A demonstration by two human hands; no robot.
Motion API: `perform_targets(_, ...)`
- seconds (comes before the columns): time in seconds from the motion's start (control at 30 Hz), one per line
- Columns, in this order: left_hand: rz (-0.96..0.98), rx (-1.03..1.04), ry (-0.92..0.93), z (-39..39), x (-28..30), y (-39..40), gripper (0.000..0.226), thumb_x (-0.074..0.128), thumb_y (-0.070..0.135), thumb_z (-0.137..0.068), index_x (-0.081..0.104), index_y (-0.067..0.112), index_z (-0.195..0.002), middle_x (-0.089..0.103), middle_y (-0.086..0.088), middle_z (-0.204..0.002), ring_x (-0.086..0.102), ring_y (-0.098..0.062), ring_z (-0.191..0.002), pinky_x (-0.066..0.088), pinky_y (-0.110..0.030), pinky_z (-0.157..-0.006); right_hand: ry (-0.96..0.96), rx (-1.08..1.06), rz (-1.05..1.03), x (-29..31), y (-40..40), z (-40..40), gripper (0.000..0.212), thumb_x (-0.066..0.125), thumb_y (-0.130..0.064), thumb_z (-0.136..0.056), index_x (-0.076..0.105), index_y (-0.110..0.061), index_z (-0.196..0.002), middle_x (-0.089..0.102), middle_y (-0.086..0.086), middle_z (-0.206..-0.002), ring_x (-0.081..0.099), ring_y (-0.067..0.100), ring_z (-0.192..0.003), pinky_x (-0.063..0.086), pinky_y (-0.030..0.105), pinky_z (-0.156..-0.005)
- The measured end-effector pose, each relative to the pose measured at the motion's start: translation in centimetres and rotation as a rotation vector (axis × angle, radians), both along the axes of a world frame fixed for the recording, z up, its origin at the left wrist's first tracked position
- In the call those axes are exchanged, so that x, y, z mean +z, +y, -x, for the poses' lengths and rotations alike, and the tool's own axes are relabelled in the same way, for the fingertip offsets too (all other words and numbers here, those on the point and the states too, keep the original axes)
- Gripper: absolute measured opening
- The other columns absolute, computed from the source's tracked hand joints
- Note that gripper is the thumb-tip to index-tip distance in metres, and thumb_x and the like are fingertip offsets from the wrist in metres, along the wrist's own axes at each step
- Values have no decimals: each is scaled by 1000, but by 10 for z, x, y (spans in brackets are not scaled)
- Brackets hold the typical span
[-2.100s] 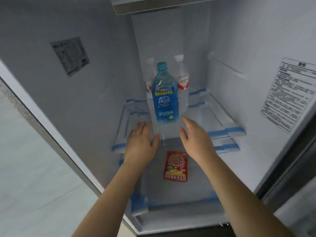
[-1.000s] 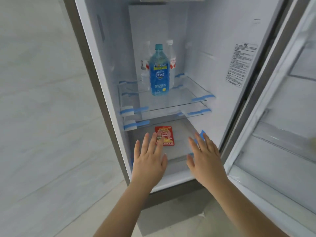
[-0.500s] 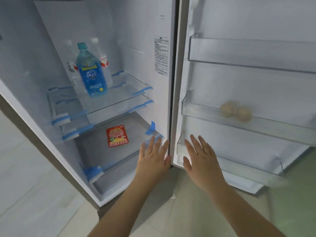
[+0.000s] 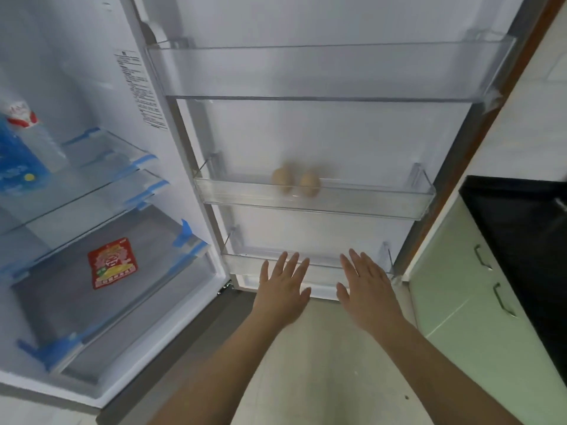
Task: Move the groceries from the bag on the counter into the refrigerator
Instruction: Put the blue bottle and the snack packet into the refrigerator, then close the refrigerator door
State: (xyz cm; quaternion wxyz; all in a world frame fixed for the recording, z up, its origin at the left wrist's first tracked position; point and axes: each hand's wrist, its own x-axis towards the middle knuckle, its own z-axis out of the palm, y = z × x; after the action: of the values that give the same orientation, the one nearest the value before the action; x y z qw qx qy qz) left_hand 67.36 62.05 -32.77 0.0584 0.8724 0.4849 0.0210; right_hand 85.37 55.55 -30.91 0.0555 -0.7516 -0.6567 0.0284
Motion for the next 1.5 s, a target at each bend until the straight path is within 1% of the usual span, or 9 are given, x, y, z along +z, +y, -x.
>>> perform_targets(0.23,59,2,54,-43,-7,0,65,32,47,-100,5,25,-155,7,1,-164,-2,-20,-150,-1,-49,-119,20,8,119,-14,-2,-29,62,28,-47,-102,7,-25,-155,6,1,-164,4,23,-151,3,39,-120)
perform_targets(0.43,65,43,36,-44,-17,-2,67,41,41,-98,7,27,-154,13,2,-162,2,-19,-150,3,-45,-119,6,54,84,-26,-3,-33,62,37,-38,-102,9,-22,-155,14,5,-163,10,26,-150,5,38,-120)
perform_targets(0.53,66,58,21,-47,-18,-2,68,44,41,-96,11,25,-153,17,0,-160,4,-22,-149,7,-44,-120,-45,48,77,-30,-6,-29,64,53,-32,-95,27,-18,-152,32,11,-157,28,31,-145,17,43,-118)
perform_targets(0.6,57,73,15,-48,-20,-5,68,45,40,-95,13,24,-153,18,-3,-160,5,-24,-149,9,-44,-119,-57,44,34,-36,-8,-27,68,76,-28,-77,52,-12,-139,56,16,-138,53,36,-127,35,49,-109)
perform_targets(0.7,61,100,-4,-46,-24,-13,69,46,40,-95,12,25,-153,15,-1,-161,1,-23,-149,11,-45,-119,-74,63,-23,-43,-11,-27,70,87,-24,-61,64,-8,-126,67,19,-121,64,38,-110,44,53,-100)
perform_targets(0.87,25,139,-51,-32,-32,-30,68,50,34,-92,20,23,-152,19,0,-160,2,-22,-150,18,-47,-117,-78,120,-75,-45,-27,-15,68,83,-22,-64,63,-6,-127,68,18,-116,65,37,-103,49,52,-97)
perform_targets(1.2,83,122,-46,29,-27,-71,77,52,29,-90,10,21,-154,1,2,-164,-12,-16,-149,4,-37,-118,-42,205,-93,-53,-89,48,94,88,-33,-55,52,-2,-136,59,19,-133,62,35,-112,47,49,-99)
perform_targets(1.37,46,152,-17,59,-24,-110,77,47,36,-95,-1,27,-154,-5,5,-164,-8,-16,-149,0,-38,-118,-30,284,-116,-51,-119,81,90,89,-34,-53,58,-3,-132,56,18,-137,63,31,-115,48,44,-98)
perform_targets(1.5,31,160,-71,79,-21,-147,77,47,38,-94,0,31,-154,0,6,-164,-6,-14,-149,-4,-36,-117,-50,329,-229,-43,-143,100,70,84,-32,-66,62,-7,-127,57,20,-136,57,33,-123,43,45,-103)
